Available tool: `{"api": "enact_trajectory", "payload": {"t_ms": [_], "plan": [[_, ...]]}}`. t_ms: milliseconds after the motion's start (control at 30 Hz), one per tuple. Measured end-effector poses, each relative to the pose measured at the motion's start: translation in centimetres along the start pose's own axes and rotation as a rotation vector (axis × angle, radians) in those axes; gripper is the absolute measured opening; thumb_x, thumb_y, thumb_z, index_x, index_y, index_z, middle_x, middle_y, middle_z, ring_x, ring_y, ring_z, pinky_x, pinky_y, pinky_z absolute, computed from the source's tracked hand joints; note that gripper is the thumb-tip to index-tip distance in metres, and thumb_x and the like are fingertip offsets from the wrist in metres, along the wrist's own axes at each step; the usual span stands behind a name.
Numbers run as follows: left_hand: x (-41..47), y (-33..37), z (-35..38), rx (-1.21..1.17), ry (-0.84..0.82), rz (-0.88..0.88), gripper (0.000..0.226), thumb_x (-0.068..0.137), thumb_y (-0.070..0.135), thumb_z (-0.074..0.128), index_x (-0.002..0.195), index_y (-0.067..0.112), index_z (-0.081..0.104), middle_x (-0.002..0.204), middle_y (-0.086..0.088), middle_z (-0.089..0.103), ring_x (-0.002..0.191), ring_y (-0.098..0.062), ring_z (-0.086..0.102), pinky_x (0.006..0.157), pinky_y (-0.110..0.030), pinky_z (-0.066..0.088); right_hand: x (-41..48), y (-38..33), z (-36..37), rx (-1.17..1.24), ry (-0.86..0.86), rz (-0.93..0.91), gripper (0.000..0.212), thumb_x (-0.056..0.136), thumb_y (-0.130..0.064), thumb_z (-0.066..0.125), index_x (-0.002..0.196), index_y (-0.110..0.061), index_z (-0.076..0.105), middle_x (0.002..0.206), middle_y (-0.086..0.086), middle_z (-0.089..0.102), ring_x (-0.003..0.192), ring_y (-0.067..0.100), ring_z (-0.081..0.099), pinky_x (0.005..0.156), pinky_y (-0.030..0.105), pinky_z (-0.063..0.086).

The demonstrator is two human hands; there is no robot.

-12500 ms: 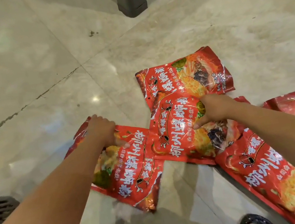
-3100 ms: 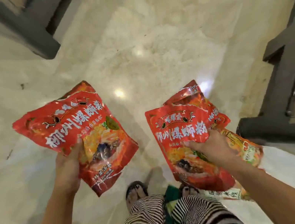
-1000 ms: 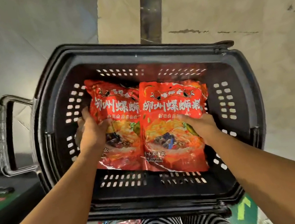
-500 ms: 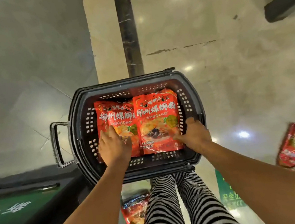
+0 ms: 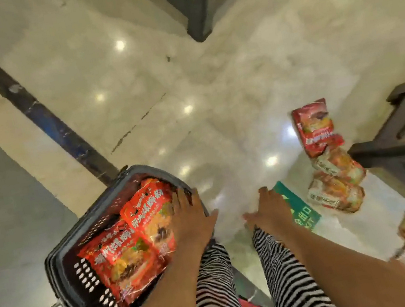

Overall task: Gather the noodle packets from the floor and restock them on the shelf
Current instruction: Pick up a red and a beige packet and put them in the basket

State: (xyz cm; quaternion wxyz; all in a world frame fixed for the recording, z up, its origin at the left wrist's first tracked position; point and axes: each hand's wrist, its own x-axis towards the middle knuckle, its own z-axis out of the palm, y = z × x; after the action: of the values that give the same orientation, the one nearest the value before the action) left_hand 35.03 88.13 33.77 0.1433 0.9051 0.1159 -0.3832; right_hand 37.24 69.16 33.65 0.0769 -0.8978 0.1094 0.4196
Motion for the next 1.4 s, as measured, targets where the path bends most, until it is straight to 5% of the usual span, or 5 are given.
{"api": "enact_trajectory", "payload": {"t_ms": [267, 667, 800, 1100, 1400], "plan": [[5.1, 15.0, 0.0, 0.314, -0.039, 0.283, 0.086, 0.096, 0.067, 0.034, 0.158, 0.019, 0.0, 0.165, -0.018, -0.006, 0.152, -0.034, -0.001, 0.122, -0.045, 0.006, 4.4, 15.4, -4.1, 0.326, 0.062, 0.252, 0.078, 0.073, -0.059, 0.075, 0.125, -0.01, 0.046, 0.119, 0.01, 0.055, 0.113, 0.029, 0.054, 0.085, 0.039, 0.051], [15.0, 39.6, 8.4, 0.475, -0.109, 0.48, 0.084, 0.095, 0.064, 0.04, 0.159, 0.021, 0.004, 0.165, -0.015, -0.003, 0.153, -0.032, 0.0, 0.122, -0.042, 0.004, 14.7, 37.7, -6.1, 0.587, -0.022, 0.515, 0.08, 0.075, -0.058, 0.075, 0.132, -0.013, 0.041, 0.128, 0.011, 0.055, 0.12, 0.03, 0.052, 0.093, 0.039, 0.048], [22.5, 43.6, 12.8, 0.566, -0.081, 0.552, 0.087, 0.095, 0.064, 0.041, 0.159, 0.02, 0.002, 0.165, -0.016, -0.004, 0.153, -0.032, -0.001, 0.122, -0.042, 0.004, 22.4, 42.7, -3.4, 0.592, 0.021, 0.539, 0.091, 0.076, -0.06, 0.073, 0.141, -0.011, 0.034, 0.136, 0.014, 0.05, 0.125, 0.033, 0.049, 0.098, 0.04, 0.045], [46.8, 51.9, 23.6, 0.712, 0.127, 0.902, 0.104, 0.078, 0.067, 0.067, 0.157, 0.017, 0.021, 0.163, -0.02, 0.013, 0.15, -0.041, 0.013, 0.12, -0.051, 0.014, 43.9, 48.8, 7.6, 0.706, 0.191, 0.546, 0.078, 0.06, -0.059, 0.078, 0.12, -0.014, 0.055, 0.107, 0.009, 0.066, 0.097, 0.03, 0.063, 0.081, 0.039, 0.056], [61.3, 66.1, 30.8, 1.059, 0.106, 1.209, 0.123, 0.068, 0.079, 0.063, 0.158, 0.019, 0.005, 0.164, -0.016, 0.01, 0.152, -0.036, 0.005, 0.121, -0.051, 0.001, 53.9, 56.1, 10.5, 0.385, 0.384, 0.315, 0.09, 0.073, -0.055, 0.078, 0.142, -0.012, 0.04, 0.139, 0.009, 0.047, 0.128, 0.025, 0.041, 0.107, 0.036, 0.036]]}}
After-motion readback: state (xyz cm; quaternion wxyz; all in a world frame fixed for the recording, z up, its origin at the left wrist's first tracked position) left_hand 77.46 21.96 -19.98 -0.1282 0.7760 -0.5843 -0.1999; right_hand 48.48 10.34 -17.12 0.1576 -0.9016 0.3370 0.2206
